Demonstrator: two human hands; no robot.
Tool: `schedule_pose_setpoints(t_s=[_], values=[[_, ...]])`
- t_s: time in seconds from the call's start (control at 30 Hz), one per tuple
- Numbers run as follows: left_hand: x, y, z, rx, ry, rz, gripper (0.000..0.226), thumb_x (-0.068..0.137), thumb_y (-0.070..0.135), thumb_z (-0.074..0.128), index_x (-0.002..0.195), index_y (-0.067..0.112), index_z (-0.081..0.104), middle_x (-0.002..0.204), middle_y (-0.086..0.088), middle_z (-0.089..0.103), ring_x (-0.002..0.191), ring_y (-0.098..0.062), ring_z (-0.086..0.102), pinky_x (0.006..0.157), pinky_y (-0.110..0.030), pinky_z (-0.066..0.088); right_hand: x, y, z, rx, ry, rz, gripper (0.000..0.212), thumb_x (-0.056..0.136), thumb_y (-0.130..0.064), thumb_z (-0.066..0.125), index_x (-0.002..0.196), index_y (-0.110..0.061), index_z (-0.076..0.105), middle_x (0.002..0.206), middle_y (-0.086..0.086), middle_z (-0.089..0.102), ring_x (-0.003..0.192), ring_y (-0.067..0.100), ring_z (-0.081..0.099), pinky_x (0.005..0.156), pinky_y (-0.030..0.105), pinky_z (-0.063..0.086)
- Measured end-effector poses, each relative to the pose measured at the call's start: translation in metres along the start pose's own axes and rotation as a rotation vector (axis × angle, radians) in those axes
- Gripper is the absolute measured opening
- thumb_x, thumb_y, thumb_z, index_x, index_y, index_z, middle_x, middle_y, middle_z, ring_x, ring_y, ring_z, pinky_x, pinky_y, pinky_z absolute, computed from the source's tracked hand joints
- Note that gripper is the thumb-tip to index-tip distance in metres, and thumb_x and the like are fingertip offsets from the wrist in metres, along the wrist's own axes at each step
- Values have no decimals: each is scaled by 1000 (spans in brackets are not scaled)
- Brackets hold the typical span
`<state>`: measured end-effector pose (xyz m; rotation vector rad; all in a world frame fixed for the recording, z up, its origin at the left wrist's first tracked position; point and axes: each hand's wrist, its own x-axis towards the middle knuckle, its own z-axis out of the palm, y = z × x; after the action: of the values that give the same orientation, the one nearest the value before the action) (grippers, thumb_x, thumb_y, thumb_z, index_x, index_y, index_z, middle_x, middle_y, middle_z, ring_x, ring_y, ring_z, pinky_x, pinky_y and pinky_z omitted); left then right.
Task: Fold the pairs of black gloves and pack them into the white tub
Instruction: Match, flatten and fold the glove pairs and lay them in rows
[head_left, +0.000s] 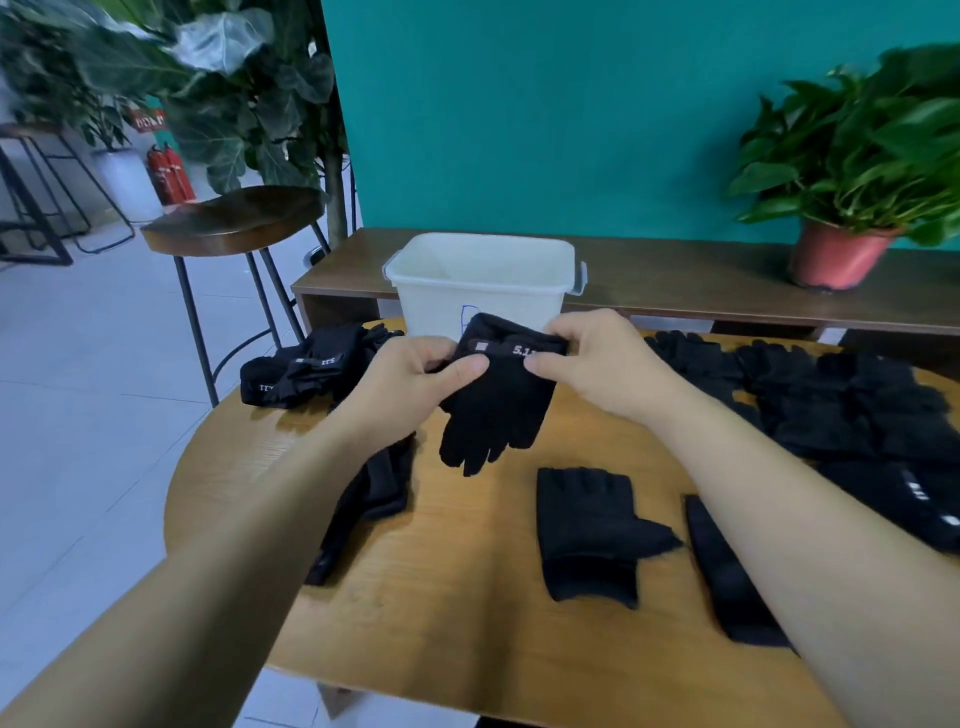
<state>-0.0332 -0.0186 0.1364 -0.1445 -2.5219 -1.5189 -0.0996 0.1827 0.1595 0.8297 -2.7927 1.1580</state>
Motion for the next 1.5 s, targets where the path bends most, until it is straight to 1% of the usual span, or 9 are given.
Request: schedule_pose_setpoints(t_s=[0.33,0.57,0.77,0.93,1.07,1.17,1.3,1.4,1.5], values=[[-21,23,17,60,-64,-34,10,96,18,64,96,13,73,89,0,77,87,-14,74,84,-32,58,-47,-11,-36,47,-59,104,19,90,-21,70,74,-10,67,58,-6,51,40,-1,41,42,13,29],[-27,31,37,316,252,3,28,87,34,74,113,28,68,96,23,63,89,-2,61,83,-32,52,-52,-10,-30,-69,143,156,23,85,-29,71,83,-5,72,73,9,66,68,23,59,65,35,47],[-30,45,69,105,25,-4,40,76,40,83,110,28,66,99,17,69,98,4,62,80,-16,46,-55,-22,-24,-58,19,68,27,88,-38,65,89,-12,74,77,4,70,77,20,63,83,40,50],[-21,49,71,-119,127,-27,16,89,25,73,93,10,74,85,-2,76,87,-19,72,85,-41,59,-62,-16,-37,16,-51,11,23,97,-28,57,104,-16,75,107,0,73,108,19,62,107,46,39],[-14,52,67,-291,-5,-187,17,97,24,63,102,11,73,96,-6,77,94,-23,73,85,-39,59,-63,2,-61,154,182,166,20,89,-28,70,107,-22,70,99,-14,66,104,10,61,97,34,47],[-10,51,68,-419,-126,-246,22,97,27,60,107,12,72,107,-7,76,104,-23,71,95,-41,53,-70,16,-69,222,-32,333,61,79,-49,76,131,-24,57,122,-7,61,116,15,55,99,35,41],[-8,51,79,-502,-235,-304,41,85,35,66,116,8,69,115,-10,73,111,-28,68,101,-46,51,-81,32,-65,394,-140,350,16,89,-28,70,98,-17,75,98,-7,74,91,7,65,81,24,42],[-10,52,89,-475,-191,-314,28,92,33,65,108,12,73,108,-7,75,110,-27,69,100,-43,52,-86,42,-65,418,-79,373,28,93,-21,65,99,6,69,92,8,70,85,19,60,80,28,44],[-12,55,97,-430,-111,-270,52,77,51,70,107,8,74,104,-10,76,108,-31,68,103,-49,50,-91,42,-70,474,-69,371,21,95,-21,63,93,-1,70,94,17,70,84,24,60,80,33,45]])
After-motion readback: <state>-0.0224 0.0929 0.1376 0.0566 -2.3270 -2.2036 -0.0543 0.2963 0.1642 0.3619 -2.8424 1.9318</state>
